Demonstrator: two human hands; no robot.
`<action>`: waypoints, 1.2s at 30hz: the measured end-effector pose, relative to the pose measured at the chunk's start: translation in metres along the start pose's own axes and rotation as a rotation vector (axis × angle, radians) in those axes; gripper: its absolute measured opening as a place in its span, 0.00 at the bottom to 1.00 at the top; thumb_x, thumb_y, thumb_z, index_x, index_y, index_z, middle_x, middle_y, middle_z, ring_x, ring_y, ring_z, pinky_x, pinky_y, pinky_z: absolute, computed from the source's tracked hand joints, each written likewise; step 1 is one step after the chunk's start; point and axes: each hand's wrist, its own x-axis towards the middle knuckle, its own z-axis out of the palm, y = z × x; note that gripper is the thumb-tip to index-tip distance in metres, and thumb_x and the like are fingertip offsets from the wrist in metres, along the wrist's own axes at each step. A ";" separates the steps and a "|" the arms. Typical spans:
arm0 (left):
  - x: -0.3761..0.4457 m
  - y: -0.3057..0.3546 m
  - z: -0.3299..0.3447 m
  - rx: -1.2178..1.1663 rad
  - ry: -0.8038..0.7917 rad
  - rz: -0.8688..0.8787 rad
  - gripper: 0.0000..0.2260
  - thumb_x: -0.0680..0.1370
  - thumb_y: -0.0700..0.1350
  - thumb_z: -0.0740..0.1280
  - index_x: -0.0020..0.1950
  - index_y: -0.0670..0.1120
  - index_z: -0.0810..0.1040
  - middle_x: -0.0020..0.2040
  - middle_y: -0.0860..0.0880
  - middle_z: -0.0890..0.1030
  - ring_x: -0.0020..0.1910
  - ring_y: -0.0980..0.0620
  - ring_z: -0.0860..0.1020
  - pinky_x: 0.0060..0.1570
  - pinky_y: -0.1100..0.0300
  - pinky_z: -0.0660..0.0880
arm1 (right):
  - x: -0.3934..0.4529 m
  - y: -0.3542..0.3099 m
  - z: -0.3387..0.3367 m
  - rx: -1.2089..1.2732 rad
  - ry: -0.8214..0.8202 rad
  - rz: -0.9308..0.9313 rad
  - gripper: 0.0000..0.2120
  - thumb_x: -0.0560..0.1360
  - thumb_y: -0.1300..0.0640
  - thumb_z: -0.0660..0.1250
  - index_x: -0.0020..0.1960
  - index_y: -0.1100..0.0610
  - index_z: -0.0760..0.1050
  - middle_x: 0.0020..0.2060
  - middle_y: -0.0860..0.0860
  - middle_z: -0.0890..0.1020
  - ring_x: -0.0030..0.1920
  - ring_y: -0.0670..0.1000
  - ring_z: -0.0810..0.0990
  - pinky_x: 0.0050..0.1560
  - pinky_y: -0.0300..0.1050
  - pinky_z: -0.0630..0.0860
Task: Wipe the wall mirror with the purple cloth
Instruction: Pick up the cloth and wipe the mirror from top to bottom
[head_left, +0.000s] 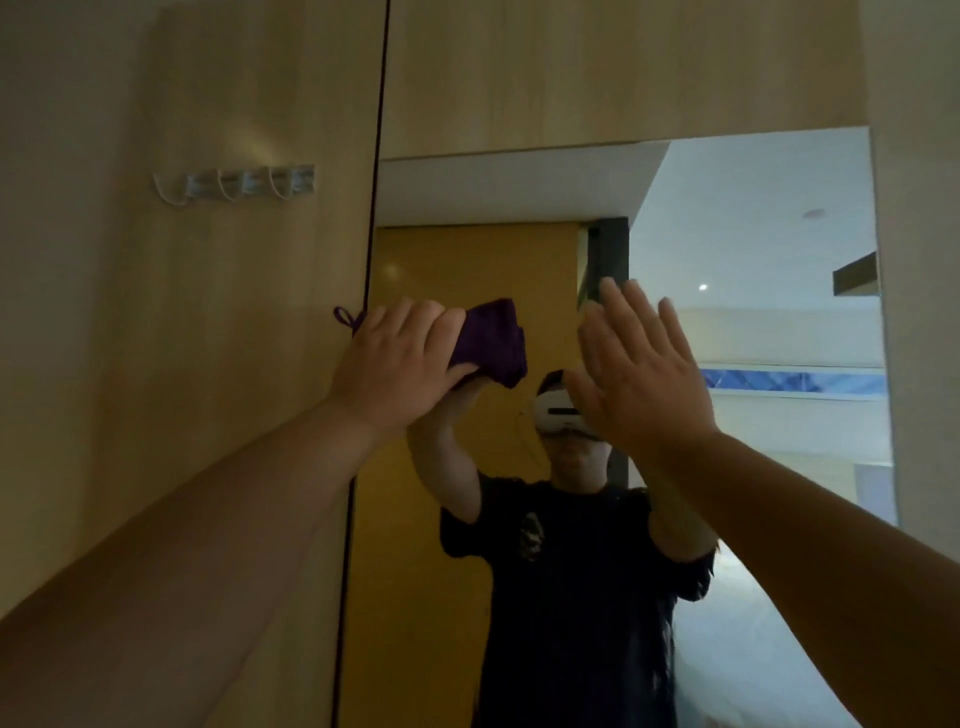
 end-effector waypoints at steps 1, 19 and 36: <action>0.009 -0.008 0.002 -0.008 0.032 -0.006 0.24 0.80 0.60 0.55 0.60 0.40 0.73 0.51 0.42 0.77 0.47 0.41 0.77 0.45 0.48 0.74 | 0.005 0.001 -0.001 -0.022 0.005 0.027 0.33 0.82 0.38 0.45 0.78 0.59 0.57 0.79 0.59 0.56 0.79 0.59 0.48 0.77 0.58 0.44; 0.123 -0.051 0.060 -0.124 -0.033 -0.098 0.27 0.82 0.58 0.58 0.76 0.44 0.65 0.73 0.41 0.68 0.72 0.39 0.64 0.68 0.42 0.61 | 0.000 0.030 0.022 -0.036 -0.019 0.117 0.34 0.81 0.37 0.41 0.79 0.56 0.54 0.80 0.54 0.54 0.80 0.54 0.46 0.78 0.58 0.48; -0.231 0.102 0.030 -0.287 -0.212 0.138 0.31 0.78 0.56 0.68 0.76 0.45 0.64 0.79 0.45 0.60 0.78 0.42 0.59 0.74 0.43 0.58 | -0.010 0.032 0.015 0.175 0.029 0.088 0.27 0.80 0.44 0.52 0.73 0.57 0.65 0.77 0.57 0.63 0.79 0.58 0.55 0.77 0.63 0.54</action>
